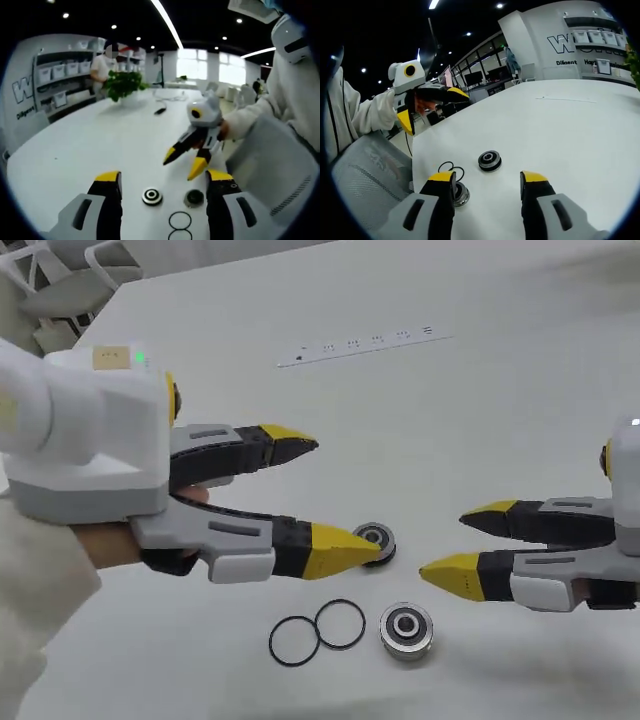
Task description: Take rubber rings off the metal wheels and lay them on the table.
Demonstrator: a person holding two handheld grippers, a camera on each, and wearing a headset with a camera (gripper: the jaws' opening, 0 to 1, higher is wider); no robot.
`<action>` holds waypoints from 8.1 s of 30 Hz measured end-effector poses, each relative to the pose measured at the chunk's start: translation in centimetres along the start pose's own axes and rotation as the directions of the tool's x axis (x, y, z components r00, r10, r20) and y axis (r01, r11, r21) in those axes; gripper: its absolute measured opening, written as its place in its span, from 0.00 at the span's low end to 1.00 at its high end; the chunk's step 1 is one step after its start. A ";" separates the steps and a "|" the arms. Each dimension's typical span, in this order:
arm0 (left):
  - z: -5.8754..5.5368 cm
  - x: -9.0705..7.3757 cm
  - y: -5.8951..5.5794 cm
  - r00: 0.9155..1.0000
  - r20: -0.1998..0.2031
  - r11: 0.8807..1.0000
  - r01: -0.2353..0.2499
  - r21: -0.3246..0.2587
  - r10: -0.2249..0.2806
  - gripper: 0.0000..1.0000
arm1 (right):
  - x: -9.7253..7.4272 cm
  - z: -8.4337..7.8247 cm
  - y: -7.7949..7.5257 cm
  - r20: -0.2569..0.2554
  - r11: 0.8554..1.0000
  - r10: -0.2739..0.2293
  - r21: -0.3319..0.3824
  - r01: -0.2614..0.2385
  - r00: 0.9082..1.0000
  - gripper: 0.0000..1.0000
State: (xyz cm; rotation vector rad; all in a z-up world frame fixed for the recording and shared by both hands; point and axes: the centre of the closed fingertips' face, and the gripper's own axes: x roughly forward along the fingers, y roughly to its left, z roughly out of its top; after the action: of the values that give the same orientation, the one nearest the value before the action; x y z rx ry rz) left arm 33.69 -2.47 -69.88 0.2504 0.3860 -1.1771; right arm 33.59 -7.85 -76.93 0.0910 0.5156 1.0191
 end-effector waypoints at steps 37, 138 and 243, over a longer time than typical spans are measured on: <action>-7.1 5.8 1.8 0.985 -0.171 0.999 -0.027 0.034 0.032 0.17 | 1.4 -0.2 0.3 -0.007 1.000 0.027 -0.015 -0.028 1.000 0.41; -8.1 6.0 0.2 0.985 -0.168 0.999 -0.033 0.031 0.037 0.13 | 3.4 2.8 2.0 0.151 0.916 0.152 0.350 -0.197 0.977 0.00; -8.1 5.9 0.2 0.989 -0.144 0.999 -0.044 0.021 0.046 0.12 | 3.8 -0.3 0.5 -0.042 0.993 0.069 0.094 -0.065 0.997 0.00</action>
State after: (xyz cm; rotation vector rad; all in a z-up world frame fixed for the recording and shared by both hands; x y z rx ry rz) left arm 34.46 -4.25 -79.72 0.3591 0.4944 -1.1214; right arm 34.58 -4.46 -78.47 0.1686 0.6044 1.0648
